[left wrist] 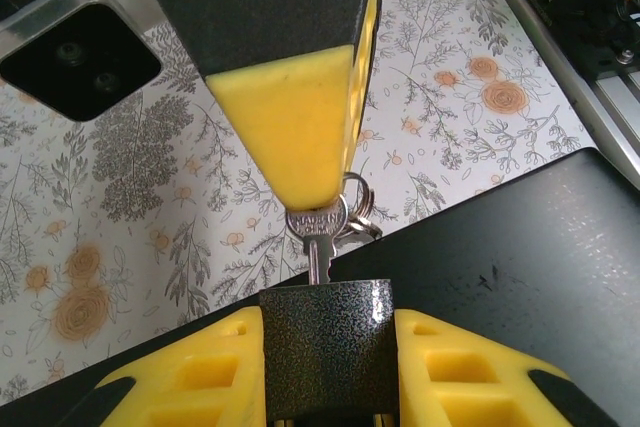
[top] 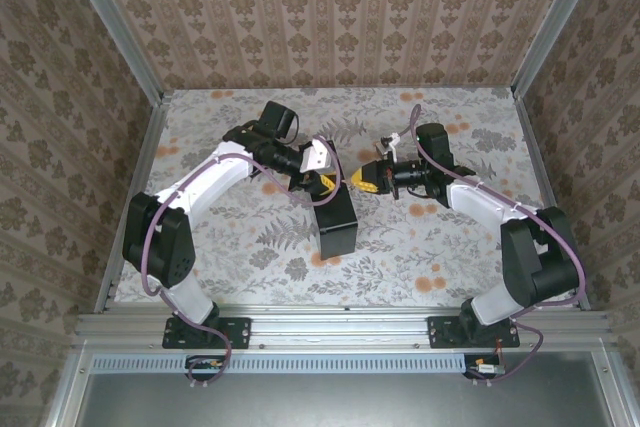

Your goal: Unlock the padlock with the key

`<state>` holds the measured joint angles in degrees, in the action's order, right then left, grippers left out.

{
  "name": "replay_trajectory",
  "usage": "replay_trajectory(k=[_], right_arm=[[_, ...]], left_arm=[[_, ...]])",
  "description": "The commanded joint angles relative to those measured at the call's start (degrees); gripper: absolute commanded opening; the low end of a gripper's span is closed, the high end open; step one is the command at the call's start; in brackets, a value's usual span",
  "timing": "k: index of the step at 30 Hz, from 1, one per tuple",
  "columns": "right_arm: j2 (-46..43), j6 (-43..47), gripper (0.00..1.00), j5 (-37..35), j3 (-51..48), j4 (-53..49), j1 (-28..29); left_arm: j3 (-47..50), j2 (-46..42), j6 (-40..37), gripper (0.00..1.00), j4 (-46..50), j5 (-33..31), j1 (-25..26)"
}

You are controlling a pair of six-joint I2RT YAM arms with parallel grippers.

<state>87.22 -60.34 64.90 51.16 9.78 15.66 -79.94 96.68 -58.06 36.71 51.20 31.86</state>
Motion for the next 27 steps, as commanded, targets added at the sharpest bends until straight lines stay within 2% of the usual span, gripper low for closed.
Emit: replay_trajectory(k=[1, 9, 14, 15, 19, 20, 22, 23, 27], right_arm=[[0.4, -1.1, 0.00, 1.9, 1.7, 2.4, 1.1], [4.0, -1.8, 0.00, 1.1, 4.4, 3.5, 4.7], [5.0, -3.3, 0.00, 1.1, 4.8, 5.3, 5.0], [4.4, -1.6, 0.05, 1.1, 5.0, 2.6, 4.6], [0.2, 11.5, 0.33, -0.4, 5.6, -12.8, -0.8], [-0.4, 13.9, 0.37, -0.6, 5.9, -14.9, -2.1], [-1.7, 20.5, 0.43, -1.9, 7.5, -20.1, -4.1], [-2.4, 26.5, 0.45, -3.6, 9.1, -23.6, -4.5], [-4.5, 44.1, 0.49, -10.3, 9.8, -24.0, -3.8]], left_arm=[[-1.6, 0.3, -2.3, 0.12, 2.0, 2.5, 0.7], [-2.4, 1.2, -0.8, 0.10, 0.1, 3.6, 1.1], [-2.6, 1.4, -0.3, 0.09, 0.3, 4.0, 1.5], [-2.6, 1.3, -0.3, 0.08, 0.9, 3.6, 1.3], [-2.3, 1.1, -0.8, 0.08, 3.1, 4.2, -0.2], [-2.3, 1.0, -0.8, 0.08, 3.5, 4.4, -0.5], [-2.5, 1.1, -1.1, 0.08, 4.5, 5.2, -1.1], [-2.5, 1.2, -0.8, 0.08, 4.6, 6.0, -1.4], [-5.3, 3.1, -0.5, 0.08, 8.1, 11.3, -2.7]])
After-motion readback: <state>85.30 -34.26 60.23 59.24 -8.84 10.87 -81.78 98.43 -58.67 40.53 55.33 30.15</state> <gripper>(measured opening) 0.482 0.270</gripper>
